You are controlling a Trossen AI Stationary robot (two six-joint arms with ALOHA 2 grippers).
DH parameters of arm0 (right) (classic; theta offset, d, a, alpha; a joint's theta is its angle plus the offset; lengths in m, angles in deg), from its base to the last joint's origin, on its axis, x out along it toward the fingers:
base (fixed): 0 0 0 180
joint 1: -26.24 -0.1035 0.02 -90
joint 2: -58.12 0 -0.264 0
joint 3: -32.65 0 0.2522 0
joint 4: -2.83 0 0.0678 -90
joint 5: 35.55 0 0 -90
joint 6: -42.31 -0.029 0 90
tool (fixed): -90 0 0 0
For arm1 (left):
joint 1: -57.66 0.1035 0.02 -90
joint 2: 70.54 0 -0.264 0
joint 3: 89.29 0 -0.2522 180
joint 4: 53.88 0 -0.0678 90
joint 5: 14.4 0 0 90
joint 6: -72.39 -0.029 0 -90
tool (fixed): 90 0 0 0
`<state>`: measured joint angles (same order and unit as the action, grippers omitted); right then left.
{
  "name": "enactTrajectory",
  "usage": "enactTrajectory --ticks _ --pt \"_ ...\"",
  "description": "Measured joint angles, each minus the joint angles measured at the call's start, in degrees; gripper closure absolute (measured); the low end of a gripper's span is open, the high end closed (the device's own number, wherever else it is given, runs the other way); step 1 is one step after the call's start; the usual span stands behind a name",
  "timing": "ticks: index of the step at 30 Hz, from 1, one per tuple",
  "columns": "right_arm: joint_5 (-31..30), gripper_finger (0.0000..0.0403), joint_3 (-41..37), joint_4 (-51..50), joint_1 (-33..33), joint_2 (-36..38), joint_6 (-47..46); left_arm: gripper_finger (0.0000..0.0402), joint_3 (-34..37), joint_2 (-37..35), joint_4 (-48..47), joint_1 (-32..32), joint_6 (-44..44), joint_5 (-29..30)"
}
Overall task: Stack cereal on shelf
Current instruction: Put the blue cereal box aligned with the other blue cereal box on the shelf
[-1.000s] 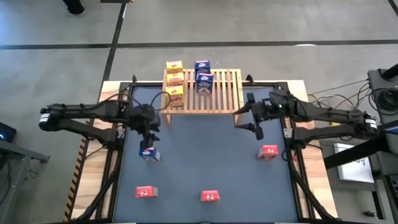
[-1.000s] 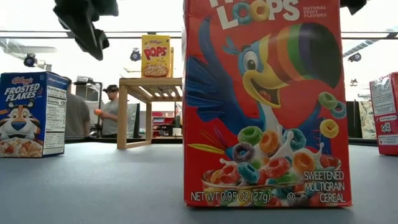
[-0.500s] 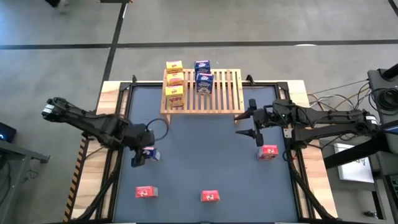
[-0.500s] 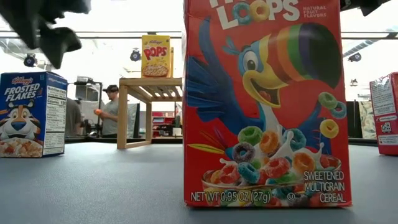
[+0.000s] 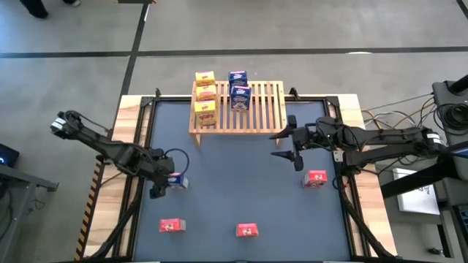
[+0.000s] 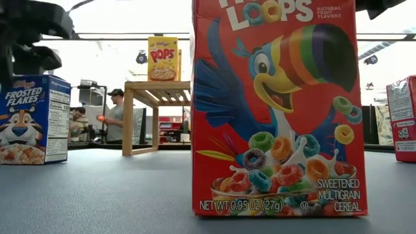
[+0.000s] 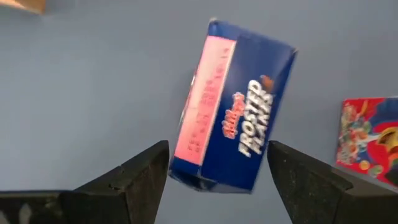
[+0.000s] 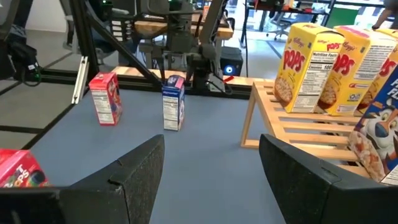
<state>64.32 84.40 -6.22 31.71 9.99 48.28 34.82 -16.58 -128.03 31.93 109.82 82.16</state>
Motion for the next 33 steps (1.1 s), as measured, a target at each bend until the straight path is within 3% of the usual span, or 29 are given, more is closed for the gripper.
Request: enactTrajectory --ticks 5,19,27,33 --pt "-0.7 0.0152 0.0 0.4 0.0 -1.1 -0.1 0.016 2.2 0.0 0.2 0.0 -0.3 0.0" --pt "-1.3 0.0152 0.0 0.3 0.0 -1.5 -1.6 0.0261 1.1 -0.1 1.4 0.0 -2.6 -0.1" --pt "-1.0 0.0152 0.0 0.3 0.0 -1.5 -2.4 0.0269 -3.1 -0.1 1.9 0.0 -4.6 0.4" --pt "-1.1 0.0152 -0.3 0.3 -2.2 -1.5 -2.3 0.0269 -10.0 -0.1 2.1 0.0 -9.5 6.2"
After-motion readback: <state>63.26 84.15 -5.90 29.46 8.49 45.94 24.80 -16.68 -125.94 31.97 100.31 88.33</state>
